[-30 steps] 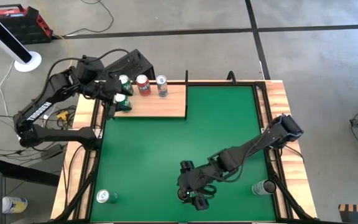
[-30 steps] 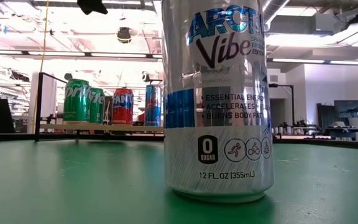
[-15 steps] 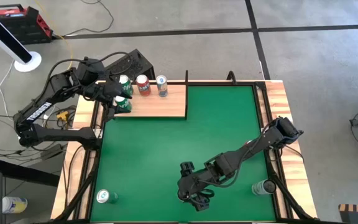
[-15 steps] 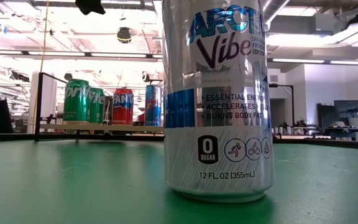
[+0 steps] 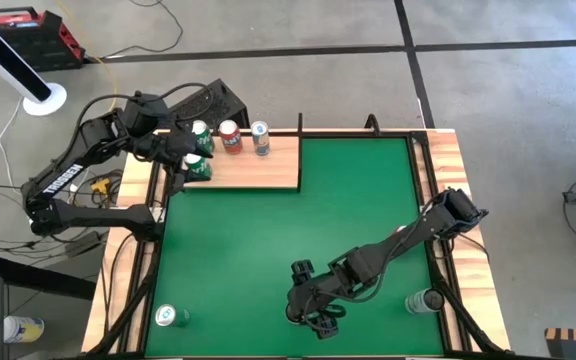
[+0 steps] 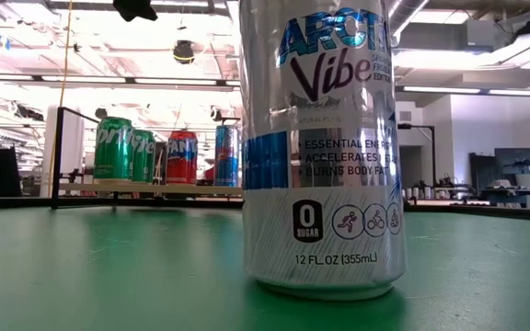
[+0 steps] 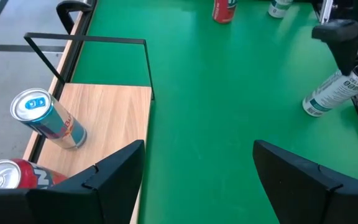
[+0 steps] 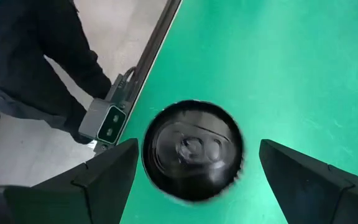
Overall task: Place canned beverage on shelf
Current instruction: Put the left white and blue soda can on the shelf
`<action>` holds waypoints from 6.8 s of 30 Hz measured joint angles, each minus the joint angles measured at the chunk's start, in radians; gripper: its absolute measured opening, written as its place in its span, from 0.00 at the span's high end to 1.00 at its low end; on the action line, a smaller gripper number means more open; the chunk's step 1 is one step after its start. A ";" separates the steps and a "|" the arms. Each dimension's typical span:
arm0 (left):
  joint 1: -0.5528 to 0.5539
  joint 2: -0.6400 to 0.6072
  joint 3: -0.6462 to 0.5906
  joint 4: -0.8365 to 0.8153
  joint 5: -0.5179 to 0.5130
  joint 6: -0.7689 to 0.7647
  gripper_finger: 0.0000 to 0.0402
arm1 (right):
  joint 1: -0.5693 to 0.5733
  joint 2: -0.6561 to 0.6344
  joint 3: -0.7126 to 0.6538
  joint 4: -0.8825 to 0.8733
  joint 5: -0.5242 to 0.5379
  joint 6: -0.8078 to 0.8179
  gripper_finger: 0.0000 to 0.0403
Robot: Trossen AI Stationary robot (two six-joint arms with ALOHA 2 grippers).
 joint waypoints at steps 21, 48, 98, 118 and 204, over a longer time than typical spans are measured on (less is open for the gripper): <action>0.000 0.004 0.000 -0.001 -0.018 0.039 0.29 | -0.016 0.041 -0.002 0.042 -0.017 0.041 0.13; 0.000 0.004 -0.001 0.006 -0.016 -0.033 0.29 | -0.352 -0.218 0.004 0.049 0.092 -0.170 0.32; -0.079 -0.130 -0.442 0.863 -0.184 -0.506 0.29 | -1.030 0.049 0.282 -0.074 -0.181 -0.390 0.32; -0.079 -0.132 -0.442 0.859 -0.175 -0.512 0.29 | -1.097 0.163 0.418 -0.180 -0.211 -0.433 0.32; -0.079 -0.132 -0.441 0.858 -0.140 -0.546 0.29 | -1.108 0.168 0.386 -0.252 -0.171 -0.468 0.10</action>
